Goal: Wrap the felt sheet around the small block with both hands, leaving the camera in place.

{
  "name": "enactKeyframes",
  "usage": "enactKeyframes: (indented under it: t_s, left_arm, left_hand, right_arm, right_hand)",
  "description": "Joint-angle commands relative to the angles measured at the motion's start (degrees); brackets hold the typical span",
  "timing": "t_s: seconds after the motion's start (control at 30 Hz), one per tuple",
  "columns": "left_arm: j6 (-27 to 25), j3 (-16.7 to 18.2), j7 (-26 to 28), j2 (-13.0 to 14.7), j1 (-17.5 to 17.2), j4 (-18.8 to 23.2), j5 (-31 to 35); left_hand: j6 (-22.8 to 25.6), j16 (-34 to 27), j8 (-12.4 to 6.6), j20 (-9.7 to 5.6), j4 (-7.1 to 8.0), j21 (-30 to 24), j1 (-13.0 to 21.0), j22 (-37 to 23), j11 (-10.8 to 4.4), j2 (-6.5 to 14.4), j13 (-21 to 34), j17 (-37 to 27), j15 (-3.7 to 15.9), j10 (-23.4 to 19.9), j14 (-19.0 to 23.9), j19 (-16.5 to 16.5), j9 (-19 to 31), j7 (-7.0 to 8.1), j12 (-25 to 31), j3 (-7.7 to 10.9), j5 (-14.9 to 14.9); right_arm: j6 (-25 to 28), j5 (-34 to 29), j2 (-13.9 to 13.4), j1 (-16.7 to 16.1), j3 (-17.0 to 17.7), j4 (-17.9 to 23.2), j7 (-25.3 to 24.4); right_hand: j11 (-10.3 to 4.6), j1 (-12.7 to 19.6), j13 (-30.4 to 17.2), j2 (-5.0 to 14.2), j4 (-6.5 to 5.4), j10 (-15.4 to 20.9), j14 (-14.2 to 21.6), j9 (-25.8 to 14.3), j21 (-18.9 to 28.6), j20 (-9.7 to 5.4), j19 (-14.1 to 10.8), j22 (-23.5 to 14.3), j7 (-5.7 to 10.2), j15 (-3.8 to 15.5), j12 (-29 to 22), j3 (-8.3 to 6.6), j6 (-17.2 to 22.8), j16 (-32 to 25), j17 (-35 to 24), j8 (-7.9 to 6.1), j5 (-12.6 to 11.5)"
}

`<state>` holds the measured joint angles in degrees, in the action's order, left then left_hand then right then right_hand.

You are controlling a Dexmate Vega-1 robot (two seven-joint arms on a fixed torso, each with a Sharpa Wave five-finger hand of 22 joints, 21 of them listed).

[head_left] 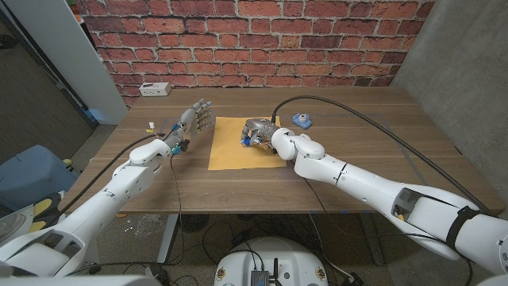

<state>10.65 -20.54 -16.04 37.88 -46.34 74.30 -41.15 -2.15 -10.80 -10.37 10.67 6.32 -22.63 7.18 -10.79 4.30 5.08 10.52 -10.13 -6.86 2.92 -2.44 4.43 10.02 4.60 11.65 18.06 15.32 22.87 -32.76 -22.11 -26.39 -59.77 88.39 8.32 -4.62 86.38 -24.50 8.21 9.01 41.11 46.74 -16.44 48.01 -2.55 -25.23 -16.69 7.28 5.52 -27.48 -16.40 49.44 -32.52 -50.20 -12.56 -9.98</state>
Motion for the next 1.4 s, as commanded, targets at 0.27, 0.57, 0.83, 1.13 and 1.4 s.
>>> enactKeyframes:
  t_s: [0.27, 0.57, 0.83, 1.13, 1.4]
  left_arm:
    - [-2.0, -0.1, 1.1, 0.8, -0.3, 2.2, 0.1]
    - [-2.8, 0.1, 4.6, 2.1, -2.1, 6.0, 1.6]
    - [-3.4, 0.2, 8.1, 3.9, -4.7, 10.4, 3.7]
    - [-3.2, 0.2, 10.2, 6.6, -7.6, 15.0, 6.3]
    - [-5.1, -0.4, 10.7, 9.9, -8.5, 18.5, 9.6]
  left_hand:
    - [0.4, 0.1, -0.39, 1.26, -0.03, 0.6, -0.4, -0.2, -0.35, -0.1, 0.3, -0.2, -0.54, 0.2, -0.3, 0.2, 0.1, 0.28, 0.1, -0.22, 0.4]
    - [0.8, 0.1, -0.5, 1.37, -0.16, 0.8, -0.4, -0.2, -0.51, -0.3, 0.3, -0.2, -0.57, 0.0, -0.4, 0.2, 0.1, 0.56, 0.1, -0.33, 0.5]
    - [1.6, 0.2, -0.74, 1.22, -0.99, 1.1, 0.3, -0.1, -0.89, -1.2, 0.3, -0.1, -0.14, -0.1, -0.6, 0.3, 0.1, 0.66, 0.1, -0.45, 0.4]
    - [3.7, 0.3, -1.39, 0.85, -3.64, 2.0, 3.0, 0.0, -1.24, -3.0, 0.3, -0.1, 0.41, -0.4, -1.1, 1.0, 0.1, -0.53, 0.3, -0.43, 0.0]
    - [5.7, 0.7, -1.73, 0.38, -8.08, 3.7, 8.6, -0.2, -1.66, -2.8, 0.4, -0.1, 0.59, 1.6, -4.4, 3.1, 0.3, -1.96, -0.2, 1.28, -1.1]
  right_arm:
    - [6.0, -2.1, -4.7, -1.4, -1.3, 9.7, 1.8]
    - [10.4, -5.9, -7.3, -3.7, -1.2, 16.4, 3.3]
    - [12.0, -7.2, -9.4, -6.6, 0.2, 20.2, 3.2]
    - [14.0, -8.1, -11.6, -9.7, 2.2, 23.6, 3.3]
    - [14.1, -7.3, -12.7, -11.5, 3.4, 24.5, 3.5]
  right_hand:
    - [-0.1, -3.7, 2.9, -0.51, -1.63, -7.7, -2.7, 3.4, 1.9, 4.51, 1.9, 5.2, 2.17, 7.76, 5.4, 2.36, -16.0, 5.8, 3.8, 2.65, -0.6]
    - [0.34, -12.7, 4.4, -3.24, -4.73, -11.8, -4.3, 5.2, 0.9, 5.54, 2.2, 6.6, 1.69, 6.55, 9.2, 5.14, -22.8, 10.5, 8.0, 2.43, -1.1]
    - [0.68, -16.1, 5.0, -4.22, -5.95, -13.0, -5.4, 5.5, 0.5, 6.17, 2.2, 6.7, 1.25, 6.31, 10.5, 6.09, -23.6, 12.1, 9.2, 2.09, -1.7]
    - [1.47, -20.2, 5.5, -4.95, -7.55, -13.4, -7.5, 5.6, -0.1, 6.65, 2.2, 6.7, 0.6, 5.94, 11.5, 7.19, -23.8, 13.9, 10.2, 1.81, -2.3]
    - [2.21, -23.6, 6.3, -6.12, -8.18, -17.5, -15.7, 5.5, -1.5, 7.19, 3.7, 6.6, 0.27, 3.73, 14.2, 7.94, -24.7, 19.3, 13.4, 1.69, -3.6]
